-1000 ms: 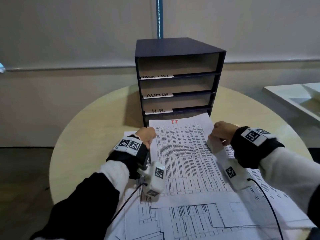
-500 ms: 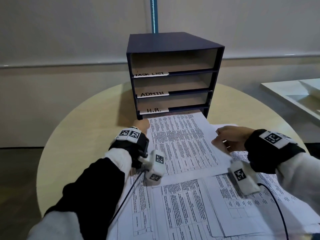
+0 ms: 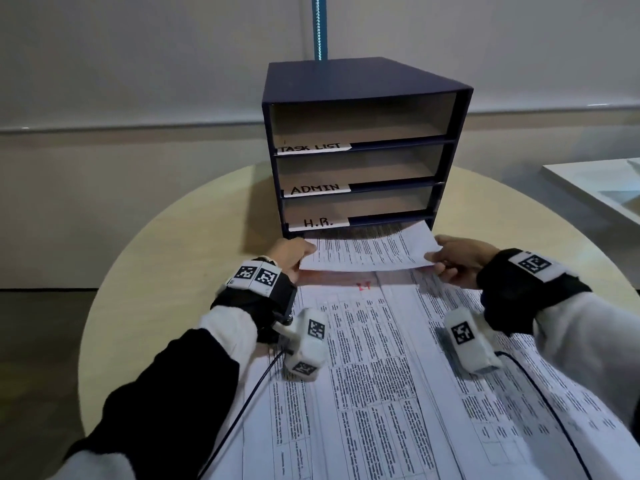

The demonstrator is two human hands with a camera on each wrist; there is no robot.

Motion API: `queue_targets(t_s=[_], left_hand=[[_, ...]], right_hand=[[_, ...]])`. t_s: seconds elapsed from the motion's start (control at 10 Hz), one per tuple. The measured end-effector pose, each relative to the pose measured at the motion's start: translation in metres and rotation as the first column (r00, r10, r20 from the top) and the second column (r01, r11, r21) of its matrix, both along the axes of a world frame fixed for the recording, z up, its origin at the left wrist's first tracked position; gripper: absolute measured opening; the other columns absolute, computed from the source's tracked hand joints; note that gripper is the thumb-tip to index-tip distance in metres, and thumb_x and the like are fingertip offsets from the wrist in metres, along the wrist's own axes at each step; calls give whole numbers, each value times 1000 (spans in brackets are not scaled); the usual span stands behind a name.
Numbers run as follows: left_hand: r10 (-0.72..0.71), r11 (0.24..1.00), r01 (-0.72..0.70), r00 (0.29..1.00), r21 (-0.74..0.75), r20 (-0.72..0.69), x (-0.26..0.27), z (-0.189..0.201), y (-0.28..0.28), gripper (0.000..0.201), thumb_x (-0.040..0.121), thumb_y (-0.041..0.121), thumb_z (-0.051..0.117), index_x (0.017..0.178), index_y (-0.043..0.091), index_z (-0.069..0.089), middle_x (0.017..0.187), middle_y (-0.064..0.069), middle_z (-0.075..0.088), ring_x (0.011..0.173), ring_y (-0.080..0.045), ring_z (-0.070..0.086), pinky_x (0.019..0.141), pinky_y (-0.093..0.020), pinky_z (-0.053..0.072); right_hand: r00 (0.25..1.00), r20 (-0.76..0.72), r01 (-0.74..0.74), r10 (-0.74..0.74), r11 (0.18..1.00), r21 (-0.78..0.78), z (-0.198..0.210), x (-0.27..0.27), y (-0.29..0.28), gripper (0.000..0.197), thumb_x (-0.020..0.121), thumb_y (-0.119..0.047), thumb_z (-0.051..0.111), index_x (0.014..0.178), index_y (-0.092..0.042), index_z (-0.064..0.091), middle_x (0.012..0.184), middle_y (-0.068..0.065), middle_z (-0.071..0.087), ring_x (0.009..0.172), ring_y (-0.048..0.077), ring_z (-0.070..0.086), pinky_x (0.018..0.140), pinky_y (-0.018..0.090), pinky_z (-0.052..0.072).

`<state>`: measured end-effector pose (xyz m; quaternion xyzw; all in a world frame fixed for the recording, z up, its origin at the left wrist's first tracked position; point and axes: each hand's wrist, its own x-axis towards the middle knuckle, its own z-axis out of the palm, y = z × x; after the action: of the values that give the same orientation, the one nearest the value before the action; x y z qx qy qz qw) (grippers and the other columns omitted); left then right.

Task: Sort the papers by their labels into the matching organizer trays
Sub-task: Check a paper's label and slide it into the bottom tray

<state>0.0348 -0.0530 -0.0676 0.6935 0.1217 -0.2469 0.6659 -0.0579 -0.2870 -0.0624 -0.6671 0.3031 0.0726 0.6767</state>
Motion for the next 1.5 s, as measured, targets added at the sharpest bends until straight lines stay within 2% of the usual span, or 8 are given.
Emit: queue_targets(t_s=[0.3,0.5,0.7,0.9,1.0,1.2,1.4,1.5], left_hand=[[-72,997,71,997,36,28,5,-4,18,26,95,4,43,70,4,51,41,-1,62,36,-7,57,55,-17,44],[-200,970,195,980,141,16,10,-1,16,36,98,12,42,65,3,52,35,1,55,28,-2,47,48,-15,40],[-347,861,289,936,419,67,12,-2,7,25,90,4,43,65,5,44,42,-4,40,34,-14,35,40,-20,25],[-580,640,423,813,641,42,17,2,-7,14,90,12,47,92,0,54,76,-8,45,68,-21,49,46,-19,30],[-667,499,441,745,746,5,21,4,-11,7,85,15,52,85,8,52,83,-4,49,81,-22,50,57,-24,36],[-694,455,463,720,761,-23,28,0,-14,18,86,22,53,99,10,54,101,-7,57,82,-18,51,68,-26,40],[-735,386,472,677,792,-44,19,9,-14,10,86,20,51,85,10,51,83,-3,50,77,-19,47,65,-26,36],[-752,401,445,659,801,11,10,16,-22,11,88,17,52,90,8,58,91,-5,52,83,-20,48,63,-25,37]], right_hand=[[984,44,171,-174,983,64,-12,53,22,43,98,-1,30,140,3,29,75,4,45,47,9,56,34,11,40],[956,129,247,-262,961,125,-21,70,22,43,97,0,31,140,1,28,108,10,45,69,12,51,40,14,48],[961,84,256,-264,962,99,-34,90,22,28,94,6,39,119,3,50,92,22,59,36,20,60,34,19,46],[957,112,258,-267,962,91,-41,94,18,23,95,-3,41,114,5,53,108,16,56,50,16,66,43,23,54],[958,12,286,-287,957,39,-43,97,17,19,90,1,49,72,0,56,85,19,63,63,24,62,38,23,52],[972,21,232,-232,972,30,-44,103,18,23,94,0,44,73,-3,51,72,14,57,61,22,55,33,21,47],[980,42,188,-196,972,143,-29,92,19,19,92,11,35,78,1,44,101,19,60,96,33,61,70,38,56],[982,102,136,-162,965,226,-11,75,24,32,90,15,29,69,-8,40,139,25,41,122,37,50,58,23,57]])
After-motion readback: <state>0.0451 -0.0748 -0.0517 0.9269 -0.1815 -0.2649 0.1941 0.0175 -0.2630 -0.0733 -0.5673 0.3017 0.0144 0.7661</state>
